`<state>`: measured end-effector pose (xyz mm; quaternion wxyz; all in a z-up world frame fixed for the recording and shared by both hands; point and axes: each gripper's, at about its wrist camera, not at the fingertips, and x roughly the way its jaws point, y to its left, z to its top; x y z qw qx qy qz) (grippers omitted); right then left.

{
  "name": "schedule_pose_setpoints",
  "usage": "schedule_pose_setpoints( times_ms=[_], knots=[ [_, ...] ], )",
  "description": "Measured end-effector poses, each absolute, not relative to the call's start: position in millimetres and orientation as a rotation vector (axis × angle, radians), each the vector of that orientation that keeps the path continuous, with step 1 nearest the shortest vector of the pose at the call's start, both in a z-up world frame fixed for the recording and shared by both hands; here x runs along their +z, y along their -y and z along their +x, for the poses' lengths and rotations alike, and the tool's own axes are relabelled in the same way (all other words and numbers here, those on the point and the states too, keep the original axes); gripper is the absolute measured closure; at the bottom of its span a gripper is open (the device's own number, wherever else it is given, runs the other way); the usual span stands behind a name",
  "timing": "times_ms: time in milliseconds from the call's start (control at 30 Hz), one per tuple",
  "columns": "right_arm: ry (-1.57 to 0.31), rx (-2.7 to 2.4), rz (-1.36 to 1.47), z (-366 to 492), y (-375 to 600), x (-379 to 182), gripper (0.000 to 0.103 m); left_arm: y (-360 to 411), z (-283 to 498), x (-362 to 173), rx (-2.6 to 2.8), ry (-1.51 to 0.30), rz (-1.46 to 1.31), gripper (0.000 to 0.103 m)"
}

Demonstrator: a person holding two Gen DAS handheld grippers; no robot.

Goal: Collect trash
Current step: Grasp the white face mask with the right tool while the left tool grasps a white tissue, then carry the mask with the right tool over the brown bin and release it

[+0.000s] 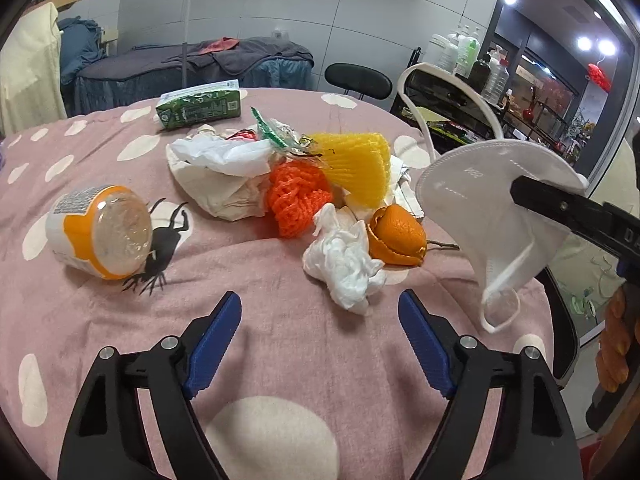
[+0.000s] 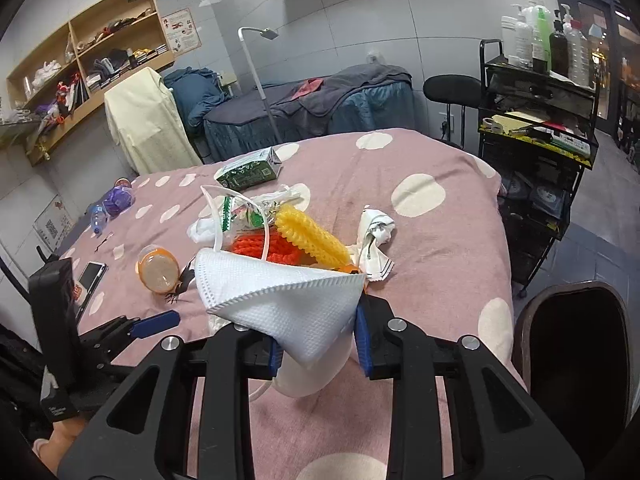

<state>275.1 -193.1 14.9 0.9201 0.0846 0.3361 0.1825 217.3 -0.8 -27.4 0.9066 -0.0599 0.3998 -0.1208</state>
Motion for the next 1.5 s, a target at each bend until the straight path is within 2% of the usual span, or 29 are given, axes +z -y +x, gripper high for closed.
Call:
schedule_pose_setpoints(
  times_ms=[167, 233, 300, 433, 767, 1100, 1367, 1500],
  knots=[
    [-0.651, 0.319, 0.149, 255, 205, 19, 0.074, 18, 239, -34, -0.256, -0.874, -0.102, 0.038],
    [-0.645, 0.31, 0.15, 248, 210, 19, 0.074, 23, 247, -39, -0.253, -0.891, -0.087, 0.048],
    [-0.63, 0.285, 0.134, 241, 214, 19, 0.074, 25, 251, -42, -0.255, -0.905, -0.099, 0.067],
    [-0.607, 0.257, 0.146, 230, 227, 17, 0.074, 24, 245, -39, -0.258, -0.88, -0.129, 0.088],
    [-0.55, 0.174, 0.202, 199, 260, 16, 0.074, 30, 203, -9, -0.308, -0.765, -0.178, 0.088],
    [-0.523, 0.023, 0.278, 174, 321, 10, 0.074, 75, 163, 17, -0.422, -0.653, -0.164, 0.088],
    [-0.581, -0.158, 0.344, 173, 384, -18, 0.074, 128, 156, 16, -0.549, -0.657, -0.131, 0.088],
    [-0.67, -0.243, 0.363, 184, 412, -44, 0.074, 156, 157, 11, -0.611, -0.67, -0.099, 0.088]
  ],
)
